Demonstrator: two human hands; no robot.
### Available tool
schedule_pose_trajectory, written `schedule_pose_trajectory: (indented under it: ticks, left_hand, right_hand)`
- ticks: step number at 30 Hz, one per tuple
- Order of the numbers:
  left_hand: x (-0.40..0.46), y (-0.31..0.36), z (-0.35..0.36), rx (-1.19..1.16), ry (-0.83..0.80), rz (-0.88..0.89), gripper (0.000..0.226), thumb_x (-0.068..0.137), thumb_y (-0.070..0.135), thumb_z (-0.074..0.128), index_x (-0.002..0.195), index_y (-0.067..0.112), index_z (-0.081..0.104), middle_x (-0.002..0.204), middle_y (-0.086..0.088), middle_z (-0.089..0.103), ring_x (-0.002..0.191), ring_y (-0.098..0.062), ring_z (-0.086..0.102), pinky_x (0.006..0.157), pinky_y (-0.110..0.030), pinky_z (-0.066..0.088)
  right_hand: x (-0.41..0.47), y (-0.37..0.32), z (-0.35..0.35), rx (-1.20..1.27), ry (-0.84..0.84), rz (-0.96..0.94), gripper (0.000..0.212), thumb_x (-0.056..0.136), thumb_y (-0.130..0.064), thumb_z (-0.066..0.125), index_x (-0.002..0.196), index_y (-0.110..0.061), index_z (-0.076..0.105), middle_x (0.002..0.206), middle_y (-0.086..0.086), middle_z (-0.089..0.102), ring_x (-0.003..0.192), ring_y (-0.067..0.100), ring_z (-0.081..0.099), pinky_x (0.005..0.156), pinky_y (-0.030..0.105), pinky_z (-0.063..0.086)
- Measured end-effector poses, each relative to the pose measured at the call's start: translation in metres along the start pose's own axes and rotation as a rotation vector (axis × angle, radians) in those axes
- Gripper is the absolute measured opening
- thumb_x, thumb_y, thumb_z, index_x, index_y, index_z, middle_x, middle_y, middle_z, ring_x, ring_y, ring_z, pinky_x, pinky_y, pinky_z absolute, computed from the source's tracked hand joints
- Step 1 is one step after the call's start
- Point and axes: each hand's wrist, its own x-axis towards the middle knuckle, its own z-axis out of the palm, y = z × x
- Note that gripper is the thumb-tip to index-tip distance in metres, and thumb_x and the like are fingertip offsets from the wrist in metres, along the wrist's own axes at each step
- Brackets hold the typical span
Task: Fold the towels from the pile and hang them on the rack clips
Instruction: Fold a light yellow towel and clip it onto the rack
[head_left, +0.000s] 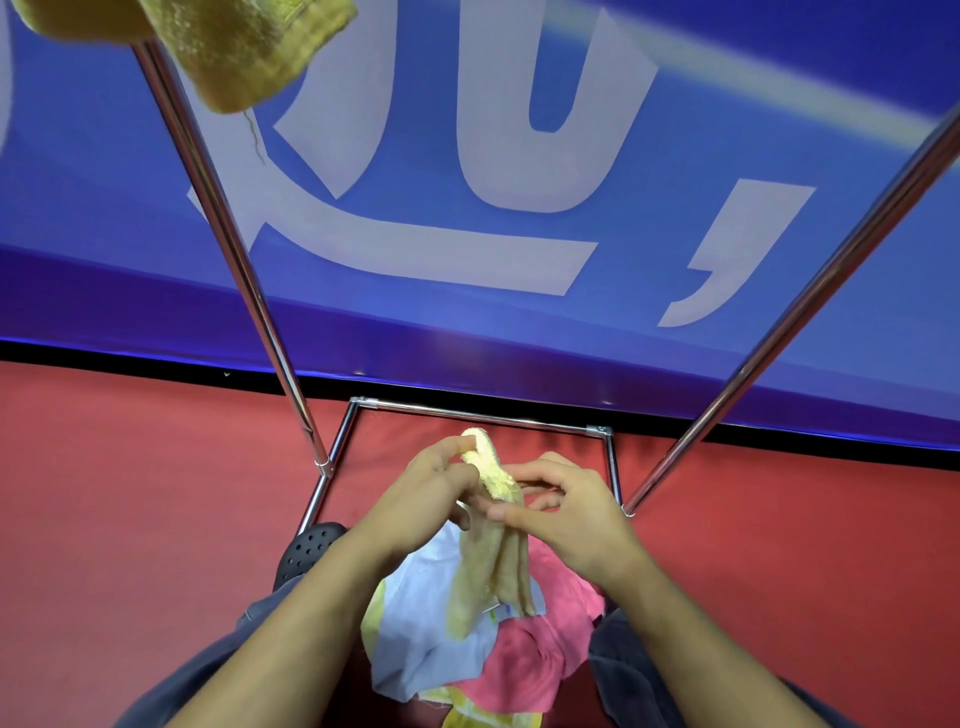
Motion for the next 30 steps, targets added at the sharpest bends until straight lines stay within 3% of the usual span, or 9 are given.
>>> schedule_pose_trajectory:
  ticks: [3, 6, 9, 11, 14, 18, 23, 26, 30]
  left_hand:
    - [-0.003, 0.002, 0.003, -0.076, -0.023, 0.009, 0.061, 0.070, 0.016, 0.050, 0.131, 0.021, 0.048, 0.088, -0.016, 0.076, 0.085, -0.024, 0.070, 0.063, -0.029, 0.052]
    - [0.000, 0.000, 0.005, -0.006, -0.016, 0.019, 0.051, 0.083, 0.011, 0.051, 0.132, 0.023, 0.045, 0.089, -0.010, 0.079, 0.087, -0.023, 0.075, 0.062, -0.027, 0.052]
    - [0.005, -0.009, -0.001, 0.435, 0.135, 0.106, 0.044, 0.092, 0.021, 0.055, 0.135, 0.028, 0.051, 0.089, 0.005, 0.075, 0.086, -0.015, 0.073, 0.079, -0.037, 0.058]
    - [0.005, -0.012, -0.005, 0.767, 0.247, 0.208, 0.029, 0.092, 0.039, 0.060, 0.121, 0.038, 0.056, 0.091, 0.017, 0.066, 0.087, -0.006, 0.066, 0.083, -0.040, 0.056]
    - [0.004, -0.010, -0.005, 0.904, 0.359, 0.303, 0.022, 0.090, 0.054, 0.060, 0.101, 0.036, 0.055, 0.101, 0.017, 0.054, 0.092, -0.006, 0.061, 0.077, -0.040, 0.055]
    - [0.008, -0.010, -0.001, 0.721, 0.377, 0.467, 0.021, 0.086, 0.048, 0.072, 0.090, 0.031, 0.060, 0.116, 0.022, 0.059, 0.101, -0.004, 0.061, 0.082, -0.038, 0.056]
    - [0.006, -0.003, 0.006, 0.304, 0.307, 0.471, 0.031, 0.083, 0.018, 0.083, 0.080, 0.029, 0.055, 0.079, 0.014, 0.067, 0.079, -0.007, 0.066, 0.079, -0.030, 0.055]
    - [0.005, 0.000, 0.008, 0.151, 0.269, 0.470, 0.036, 0.084, 0.011, 0.082, 0.096, 0.036, 0.060, 0.074, 0.013, 0.063, 0.076, -0.008, 0.065, 0.080, -0.026, 0.053]
    - [0.004, -0.001, 0.007, 0.033, 0.153, 0.460, 0.052, 0.080, 0.018, 0.082, 0.126, 0.032, 0.063, 0.086, 0.013, 0.061, 0.088, -0.009, 0.064, 0.086, -0.028, 0.055]
  right_hand:
    - [0.000, -0.002, 0.002, -0.096, 0.058, -0.043, 0.028, 0.075, -0.017, 0.089, 0.099, -0.026, 0.078, 0.091, -0.019, 0.065, 0.082, 0.002, 0.068, 0.068, 0.012, 0.046]
    - [-0.002, -0.003, 0.002, -0.095, 0.108, -0.059, 0.016, 0.082, -0.013, 0.083, 0.096, -0.020, 0.079, 0.087, -0.010, 0.065, 0.068, -0.003, 0.062, 0.063, 0.009, 0.042]
    - [-0.001, -0.001, 0.001, -0.121, 0.110, -0.070, 0.011, 0.085, -0.019, 0.081, 0.094, -0.025, 0.078, 0.093, -0.016, 0.067, 0.082, 0.002, 0.067, 0.069, 0.012, 0.044]
    - [0.002, 0.002, -0.001, -0.153, 0.134, -0.059, 0.010, 0.088, -0.018, 0.078, 0.094, -0.026, 0.077, 0.096, -0.018, 0.067, 0.090, 0.006, 0.067, 0.075, 0.021, 0.050]
    - [0.005, 0.004, -0.002, -0.108, 0.209, -0.031, 0.011, 0.090, -0.017, 0.075, 0.095, -0.027, 0.074, 0.100, -0.014, 0.070, 0.096, 0.008, 0.068, 0.083, 0.035, 0.057]
    - [0.006, -0.004, -0.007, 0.040, 0.255, 0.023, 0.012, 0.095, -0.014, 0.070, 0.097, -0.026, 0.070, 0.104, 0.002, 0.073, 0.081, 0.018, 0.072, 0.063, 0.016, 0.053]
    - [0.007, -0.008, -0.011, 0.250, 0.276, 0.059, 0.012, 0.096, -0.008, 0.066, 0.101, -0.019, 0.068, 0.091, 0.009, 0.075, 0.075, 0.014, 0.076, 0.072, 0.018, 0.056]
    - [0.007, -0.011, -0.010, 0.347, 0.281, 0.041, 0.014, 0.096, -0.004, 0.065, 0.105, -0.014, 0.069, 0.090, 0.009, 0.076, 0.079, 0.013, 0.076, 0.075, 0.019, 0.057]
    - [0.004, -0.013, -0.005, 0.390, 0.245, 0.009, 0.016, 0.096, 0.001, 0.063, 0.101, -0.012, 0.070, 0.086, 0.005, 0.079, 0.082, 0.014, 0.076, 0.075, 0.020, 0.058]
